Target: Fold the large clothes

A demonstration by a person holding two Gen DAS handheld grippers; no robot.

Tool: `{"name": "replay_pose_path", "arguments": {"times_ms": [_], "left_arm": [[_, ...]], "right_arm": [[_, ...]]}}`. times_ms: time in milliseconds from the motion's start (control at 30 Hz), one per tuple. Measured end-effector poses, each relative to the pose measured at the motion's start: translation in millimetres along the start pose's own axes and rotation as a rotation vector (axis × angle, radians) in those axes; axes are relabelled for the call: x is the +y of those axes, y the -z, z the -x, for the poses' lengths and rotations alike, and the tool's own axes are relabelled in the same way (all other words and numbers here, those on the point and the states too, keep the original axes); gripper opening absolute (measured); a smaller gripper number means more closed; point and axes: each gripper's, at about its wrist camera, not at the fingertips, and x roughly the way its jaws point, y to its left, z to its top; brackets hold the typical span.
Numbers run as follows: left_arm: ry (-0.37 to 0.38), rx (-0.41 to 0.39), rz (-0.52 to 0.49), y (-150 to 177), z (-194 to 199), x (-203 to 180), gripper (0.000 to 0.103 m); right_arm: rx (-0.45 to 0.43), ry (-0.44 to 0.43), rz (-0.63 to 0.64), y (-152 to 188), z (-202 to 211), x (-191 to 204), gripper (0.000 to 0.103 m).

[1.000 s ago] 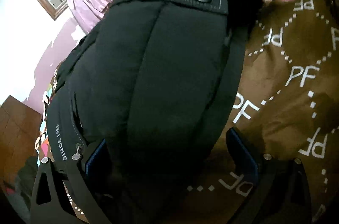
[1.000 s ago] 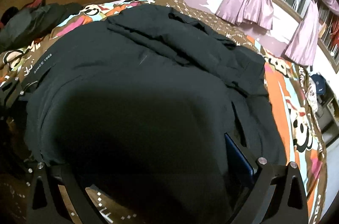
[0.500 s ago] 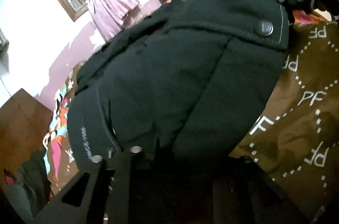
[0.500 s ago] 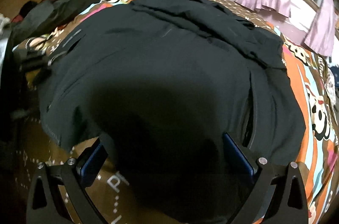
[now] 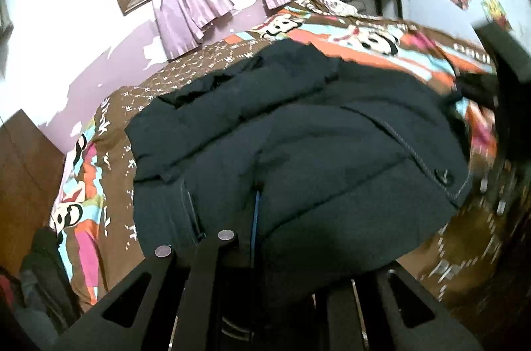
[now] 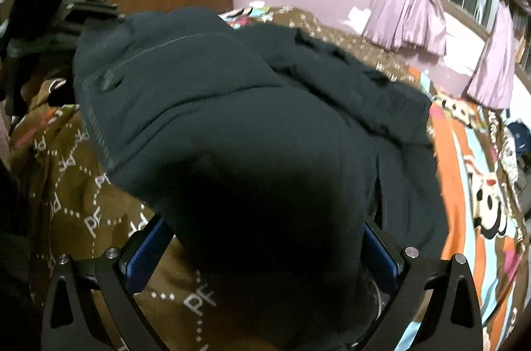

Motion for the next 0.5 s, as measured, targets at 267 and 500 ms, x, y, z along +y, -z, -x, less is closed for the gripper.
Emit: {"name": "replay_pose_path", "arguments": {"times_ms": [267,500], "left_arm": [[0.046,0.037,0.139,-68,1,36,0.009],[0.094,0.008,0.277,-91,1,57,0.007]], "right_arm": [[-0.117,0.192,0.081,-6,18,21,0.103],[-0.095,0.500,0.190,-6,-12,38,0.103]]}}
